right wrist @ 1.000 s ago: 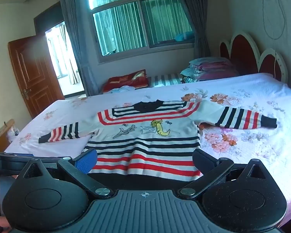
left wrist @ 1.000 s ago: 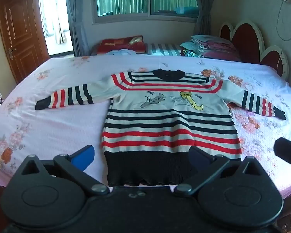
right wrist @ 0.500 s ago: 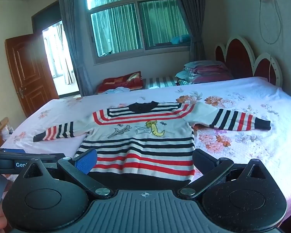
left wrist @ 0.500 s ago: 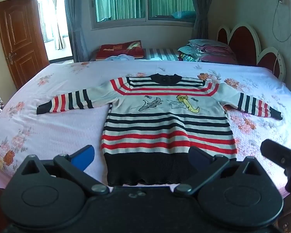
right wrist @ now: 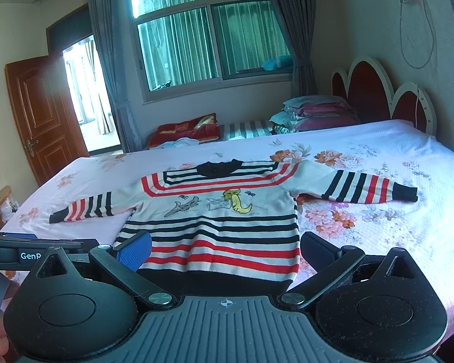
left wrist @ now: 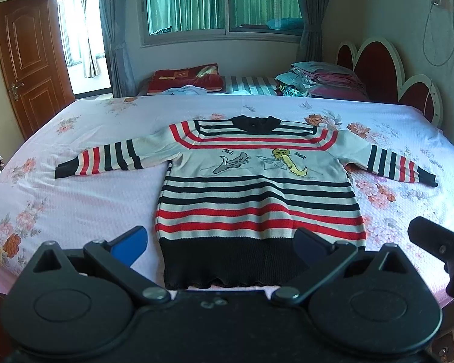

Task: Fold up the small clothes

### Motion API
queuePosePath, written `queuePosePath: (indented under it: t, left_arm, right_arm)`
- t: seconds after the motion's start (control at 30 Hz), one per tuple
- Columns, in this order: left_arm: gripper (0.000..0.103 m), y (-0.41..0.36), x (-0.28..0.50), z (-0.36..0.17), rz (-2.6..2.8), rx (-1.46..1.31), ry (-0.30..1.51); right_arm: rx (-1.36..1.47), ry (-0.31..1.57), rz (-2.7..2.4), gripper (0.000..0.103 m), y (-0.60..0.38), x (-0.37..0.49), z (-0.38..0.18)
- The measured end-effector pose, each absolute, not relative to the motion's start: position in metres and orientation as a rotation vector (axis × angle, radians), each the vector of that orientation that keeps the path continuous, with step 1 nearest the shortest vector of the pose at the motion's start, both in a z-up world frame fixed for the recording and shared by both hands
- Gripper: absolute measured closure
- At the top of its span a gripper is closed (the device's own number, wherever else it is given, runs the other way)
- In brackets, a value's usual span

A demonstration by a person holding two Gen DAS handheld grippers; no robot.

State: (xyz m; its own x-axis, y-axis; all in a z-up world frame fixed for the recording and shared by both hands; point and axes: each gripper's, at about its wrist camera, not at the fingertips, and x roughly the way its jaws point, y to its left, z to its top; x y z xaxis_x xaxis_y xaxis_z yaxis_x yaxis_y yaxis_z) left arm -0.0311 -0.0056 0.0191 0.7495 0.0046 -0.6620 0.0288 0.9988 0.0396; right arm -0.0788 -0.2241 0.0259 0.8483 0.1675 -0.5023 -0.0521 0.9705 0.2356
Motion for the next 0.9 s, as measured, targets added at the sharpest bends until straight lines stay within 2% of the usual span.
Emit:
queuePosePath:
  t: [0.9]
  left_arm:
    - [0.0, -0.0104, -0.0285, 0.0171, -0.015, 0.054, 0.73]
  right_arm:
    - [0.218, 0.553, 0.115, 0.0, -0.2267, -0.0744, 0.0212]
